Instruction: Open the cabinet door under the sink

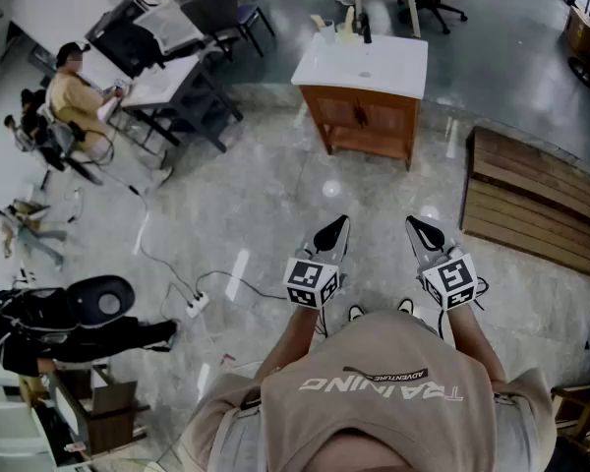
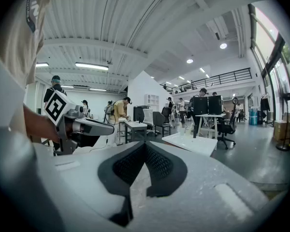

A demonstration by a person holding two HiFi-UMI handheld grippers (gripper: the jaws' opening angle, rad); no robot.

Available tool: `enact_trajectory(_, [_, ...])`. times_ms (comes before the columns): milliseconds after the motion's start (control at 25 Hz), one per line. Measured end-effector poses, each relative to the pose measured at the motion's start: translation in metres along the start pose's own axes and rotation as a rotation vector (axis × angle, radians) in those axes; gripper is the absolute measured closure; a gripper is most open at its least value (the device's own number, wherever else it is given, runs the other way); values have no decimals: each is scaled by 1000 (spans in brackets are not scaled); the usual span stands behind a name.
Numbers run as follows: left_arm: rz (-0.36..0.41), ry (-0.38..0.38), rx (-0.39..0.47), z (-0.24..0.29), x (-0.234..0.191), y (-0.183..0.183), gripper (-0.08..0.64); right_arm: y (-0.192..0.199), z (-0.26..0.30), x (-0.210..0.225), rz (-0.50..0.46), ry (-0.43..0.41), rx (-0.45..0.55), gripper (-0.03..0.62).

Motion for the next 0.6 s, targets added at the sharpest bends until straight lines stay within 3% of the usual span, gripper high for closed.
enact_trajectory(600, [11, -17, -21, -10, 11, 6, 543, 5, -12, -1, -3, 26, 8, 591])
Point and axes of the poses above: the fingertips, and each gripper's own axes: z forward along the fingers, x to its right, y out of its underside, the point moved 1 cm from there along -z, backward along the fingers, and after that the axes turned 8 degrees about -x, right-handed, at the moved point
